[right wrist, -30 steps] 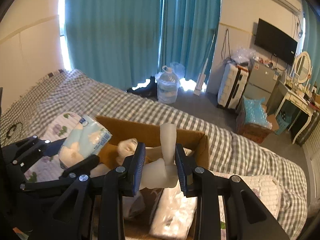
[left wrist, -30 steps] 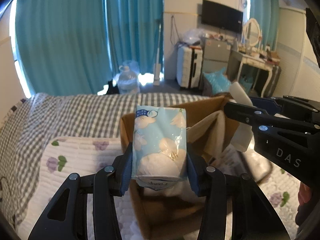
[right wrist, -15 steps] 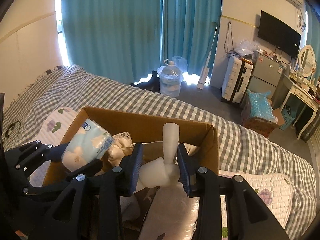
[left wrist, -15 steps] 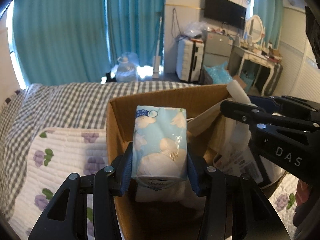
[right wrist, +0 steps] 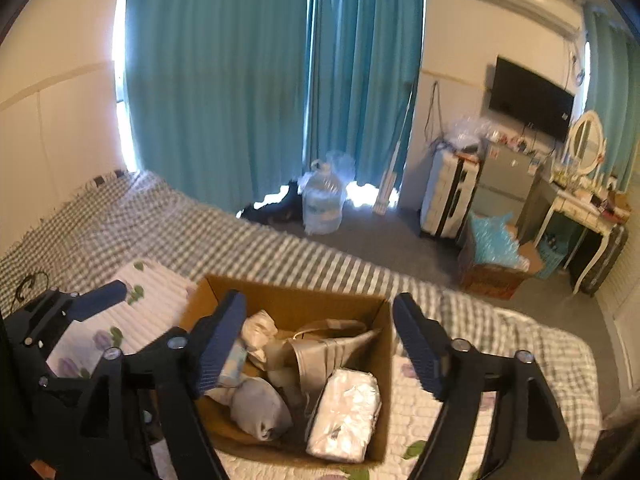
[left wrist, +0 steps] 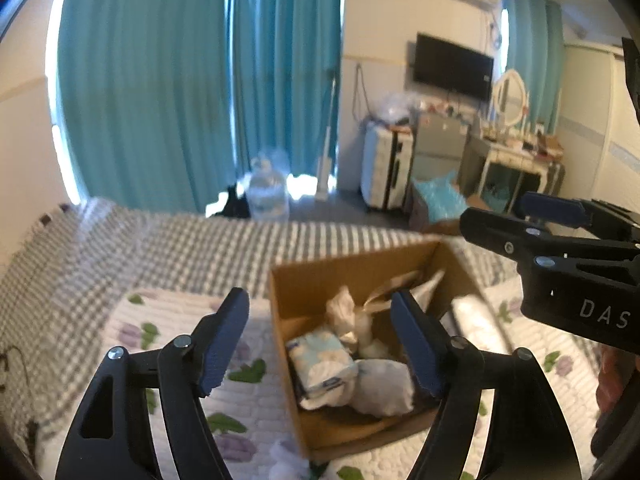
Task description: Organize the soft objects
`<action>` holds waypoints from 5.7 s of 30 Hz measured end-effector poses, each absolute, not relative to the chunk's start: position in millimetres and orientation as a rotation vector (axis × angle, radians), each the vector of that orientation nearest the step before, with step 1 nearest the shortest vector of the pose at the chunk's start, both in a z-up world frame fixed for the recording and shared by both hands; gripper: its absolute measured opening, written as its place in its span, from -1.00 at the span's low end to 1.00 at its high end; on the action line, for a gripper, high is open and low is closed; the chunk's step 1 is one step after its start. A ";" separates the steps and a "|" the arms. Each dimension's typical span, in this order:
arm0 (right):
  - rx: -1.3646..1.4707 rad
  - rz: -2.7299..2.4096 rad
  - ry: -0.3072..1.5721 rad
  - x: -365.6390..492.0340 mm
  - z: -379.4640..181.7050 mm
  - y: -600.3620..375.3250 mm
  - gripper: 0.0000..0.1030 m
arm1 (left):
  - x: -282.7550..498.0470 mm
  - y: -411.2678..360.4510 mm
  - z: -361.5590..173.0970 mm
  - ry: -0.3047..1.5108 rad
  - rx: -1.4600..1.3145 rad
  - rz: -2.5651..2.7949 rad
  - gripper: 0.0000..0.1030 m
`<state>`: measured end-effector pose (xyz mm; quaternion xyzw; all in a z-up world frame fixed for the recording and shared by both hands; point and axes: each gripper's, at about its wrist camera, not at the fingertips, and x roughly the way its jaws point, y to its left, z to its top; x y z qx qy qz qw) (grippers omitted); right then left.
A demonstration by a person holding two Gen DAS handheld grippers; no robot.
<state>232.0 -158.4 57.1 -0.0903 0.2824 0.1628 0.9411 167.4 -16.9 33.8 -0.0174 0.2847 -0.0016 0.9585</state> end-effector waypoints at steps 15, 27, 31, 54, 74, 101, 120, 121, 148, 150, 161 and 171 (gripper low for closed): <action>-0.201 0.299 0.457 89.7 165.6 -155.8 0.96 | 50.3 21.2 131.7 0.381 0.035 0.007 0.80; -0.206 0.328 0.581 73.3 87.6 -148.2 1.00 | 30.7 47.2 63.3 0.493 0.034 0.062 1.00; -0.191 0.348 0.710 95.3 25.7 -146.3 1.00 | 43.5 62.9 13.1 0.592 -0.010 0.093 1.00; -0.173 0.584 1.041 156.4 -171.2 -79.3 -0.38 | 89.0 72.7 -127.8 0.856 0.013 0.100 1.00; -0.193 0.378 0.931 129.9 -134.7 -153.2 -0.91 | 106.8 -8.6 -151.8 0.967 0.030 -0.076 0.32; -0.124 0.361 0.755 82.5 -48.2 -181.8 -0.91 | 56.9 -31.9 -52.1 0.762 0.089 -0.096 -0.50; -0.176 0.360 0.529 145.8 81.5 -183.2 -0.91 | 116.8 -34.8 42.9 0.572 0.073 -0.050 -0.50; -0.176 0.363 0.529 152.5 81.4 -182.2 -0.91 | 120.9 -35.6 42.9 0.570 0.074 -0.047 -0.50; -0.159 0.407 0.717 304.5 -42.9 -171.2 0.28 | 233.8 -54.8 -51.1 0.721 0.084 -0.016 0.35; -0.145 0.395 0.706 301.9 -35.7 -174.3 0.28 | 225.3 -56.1 -42.3 0.675 0.082 -0.004 0.41; -0.121 0.337 0.566 235.2 64.9 -194.8 0.34 | 172.6 -41.9 46.6 0.530 0.068 0.028 0.41; -0.133 0.303 0.323 126.6 182.8 -210.6 0.92 | 75.7 -30.6 154.8 0.248 0.041 0.086 1.00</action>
